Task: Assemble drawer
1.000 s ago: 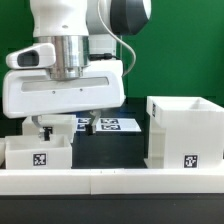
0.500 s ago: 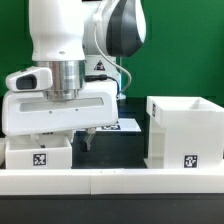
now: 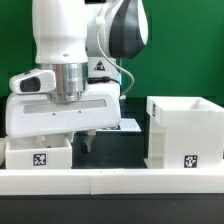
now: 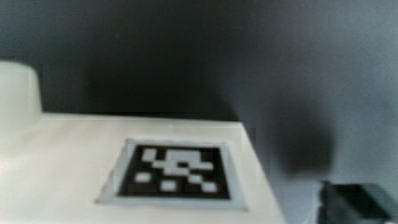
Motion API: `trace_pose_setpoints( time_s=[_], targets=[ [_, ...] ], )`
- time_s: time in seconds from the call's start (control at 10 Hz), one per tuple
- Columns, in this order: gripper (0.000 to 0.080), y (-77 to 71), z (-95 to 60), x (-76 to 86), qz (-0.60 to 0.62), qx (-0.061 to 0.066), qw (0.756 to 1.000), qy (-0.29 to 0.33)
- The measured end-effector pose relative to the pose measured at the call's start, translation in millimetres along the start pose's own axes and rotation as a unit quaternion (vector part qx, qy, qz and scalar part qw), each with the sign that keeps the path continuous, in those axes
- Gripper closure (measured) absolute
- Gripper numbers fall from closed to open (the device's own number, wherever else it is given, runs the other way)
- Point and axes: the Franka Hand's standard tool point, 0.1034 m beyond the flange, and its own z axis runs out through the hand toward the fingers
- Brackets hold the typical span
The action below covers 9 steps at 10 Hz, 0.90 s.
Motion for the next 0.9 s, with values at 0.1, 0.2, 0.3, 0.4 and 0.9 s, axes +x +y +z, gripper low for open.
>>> trace_pose_setpoints(
  time_s=[0.1, 0.2, 0.3, 0.4, 0.9],
  targets=[
    [0.0412, 0.1, 0.0, -0.1, 0.000, 0.000, 1.000, 0.000],
    [0.0617, 0.1, 0.0, -0.1, 0.000, 0.000, 1.000, 0.000],
    [0.0734, 0.1, 0.1, -0.1, 0.000, 0.000, 1.000, 0.000],
    [0.0734, 0.2, 0.0, -0.1, 0.000, 0.000, 1.000, 0.000],
    [0.0759, 0.2, 0.0, 0.0, 0.000, 0.000, 1.000, 0.000]
  ],
)
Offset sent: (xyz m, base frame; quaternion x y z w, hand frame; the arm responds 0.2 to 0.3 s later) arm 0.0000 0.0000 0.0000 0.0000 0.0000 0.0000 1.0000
